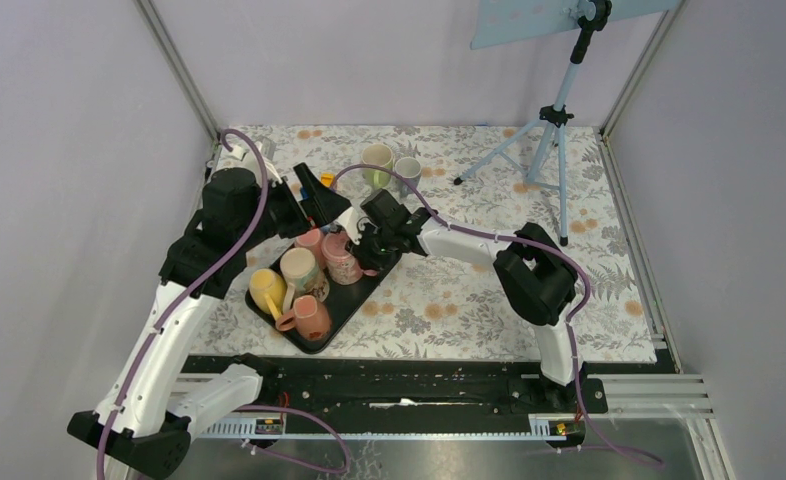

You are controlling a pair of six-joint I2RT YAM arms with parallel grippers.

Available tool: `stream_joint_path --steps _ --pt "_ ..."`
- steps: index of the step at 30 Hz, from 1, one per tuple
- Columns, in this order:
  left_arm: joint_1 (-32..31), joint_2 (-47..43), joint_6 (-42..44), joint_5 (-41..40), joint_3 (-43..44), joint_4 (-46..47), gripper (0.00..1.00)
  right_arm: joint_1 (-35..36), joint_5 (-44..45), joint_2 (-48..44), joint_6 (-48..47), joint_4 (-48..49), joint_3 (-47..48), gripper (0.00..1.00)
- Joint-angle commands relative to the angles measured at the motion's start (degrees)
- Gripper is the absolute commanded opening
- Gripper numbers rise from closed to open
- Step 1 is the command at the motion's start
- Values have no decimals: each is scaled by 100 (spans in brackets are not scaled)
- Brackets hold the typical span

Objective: Turn the mug right side up
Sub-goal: Turn over the cup on the tray.

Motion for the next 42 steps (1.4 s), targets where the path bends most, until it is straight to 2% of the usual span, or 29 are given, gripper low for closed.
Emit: stream_joint_path --steps 1,10,18,33,42 --pt "13 -33 -25 80 -104 368 99 47 409 121 291 17 272 1" --pt "12 -289 -402 46 -528 774 99 52 655 -211 952 276 70 0" --pt "10 -367 -547 52 -632 965 99 49 605 -856 1494 1045 -578 0" --pt "13 -488 -726 397 -1049 1481 99 -212 752 -1812 2316 1357 -884 0" --pt "10 -752 -928 707 -1636 1994 99 -410 918 -2222 2659 1360 -885 0"
